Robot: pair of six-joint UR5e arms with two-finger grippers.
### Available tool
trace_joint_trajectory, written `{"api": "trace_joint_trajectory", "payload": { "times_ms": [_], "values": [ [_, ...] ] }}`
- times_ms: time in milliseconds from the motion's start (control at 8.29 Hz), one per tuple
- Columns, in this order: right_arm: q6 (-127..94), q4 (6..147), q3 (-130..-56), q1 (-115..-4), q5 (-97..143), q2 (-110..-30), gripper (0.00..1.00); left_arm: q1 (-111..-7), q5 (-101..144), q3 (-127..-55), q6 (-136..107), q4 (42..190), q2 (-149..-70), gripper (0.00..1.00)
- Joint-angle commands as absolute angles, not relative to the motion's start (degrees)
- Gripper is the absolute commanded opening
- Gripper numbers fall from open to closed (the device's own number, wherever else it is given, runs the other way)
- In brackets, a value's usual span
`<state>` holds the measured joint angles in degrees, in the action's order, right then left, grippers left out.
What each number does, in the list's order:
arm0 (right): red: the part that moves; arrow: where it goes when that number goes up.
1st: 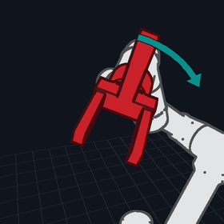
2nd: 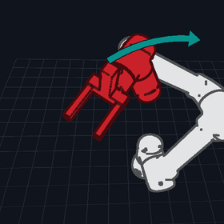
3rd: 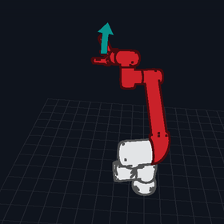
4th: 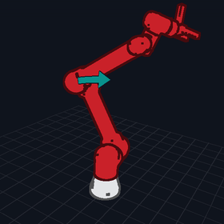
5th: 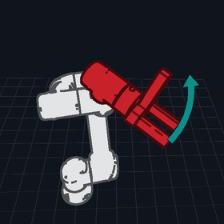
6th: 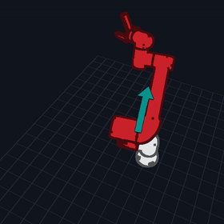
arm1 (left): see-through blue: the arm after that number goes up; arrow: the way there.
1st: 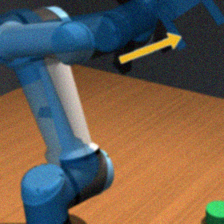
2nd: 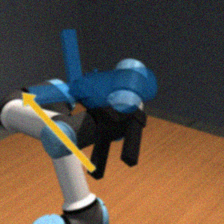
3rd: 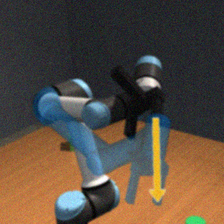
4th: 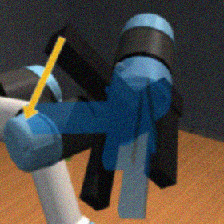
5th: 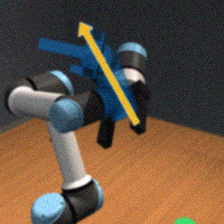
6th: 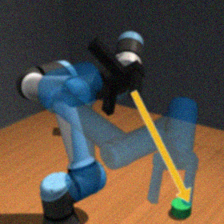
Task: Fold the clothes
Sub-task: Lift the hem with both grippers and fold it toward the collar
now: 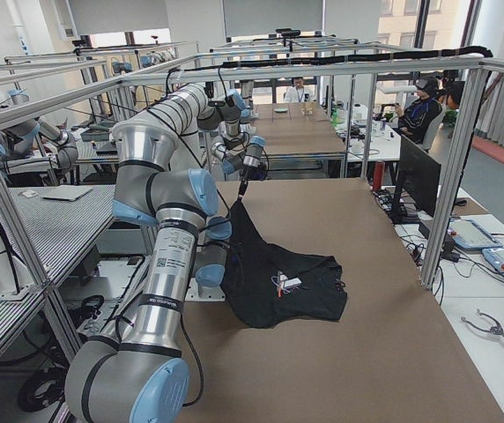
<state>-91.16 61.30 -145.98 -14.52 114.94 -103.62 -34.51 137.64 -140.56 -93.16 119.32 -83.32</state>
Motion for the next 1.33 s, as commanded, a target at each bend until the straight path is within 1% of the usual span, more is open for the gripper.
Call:
{"api": "trace_joint_trajectory", "payload": {
  "times_ms": [0, 241, 362, 482, 724, 844, 1086, 1206],
  "values": [
    [-91.1, 66.6, -142.9, -26.0, 114.8, -99.3, 0.0, -42.4, 131.2, -129.7, -89.1, 119.3, -90.3, 0.0],
    [-91.1, 67.6, -133.4, -32.7, 114.7, -92.7, 0.0, -44.6, 123.4, -122.3, -88.8, 119.1, -96.9, 0.0],
    [-90.5, 67.7, -130.5, -35.2, 114.8, -91.2, 0.0, -45.1, 120.4, -119.1, -88.7, 119.0, -99.1, 0.0],
    [-89.0, 67.7, -129.0, -36.5, 114.7, -90.2, 0.0, -45.9, 118.9, -117.2, -88.7, 118.9, -101.0, 0.0],
    [-88.6, 68.0, -126.9, -38.5, 114.6, -87.7, 0.0, -46.7, 116.8, -116.3, -88.7, 118.7, -101.7, 0.0],
    [-87.2, 68.2, -124.6, -39.7, 114.7, -84.9, 0.0, -47.3, 115.8, -114.8, -88.7, 118.7, -103.3, 0.0],
    [-85.9, 71.5, -117.4, -41.6, 113.9, -77.6, 0.0, -48.9, 115.4, -106.7, -88.6, 118.8, -109.1, 0.0],
    [-84.7, 71.6, -115.4, -41.7, 112.9, -76.5, 0.0, -49.0, 114.0, -103.6, -88.0, 118.8, -110.9, 0.0]
  ]
}}
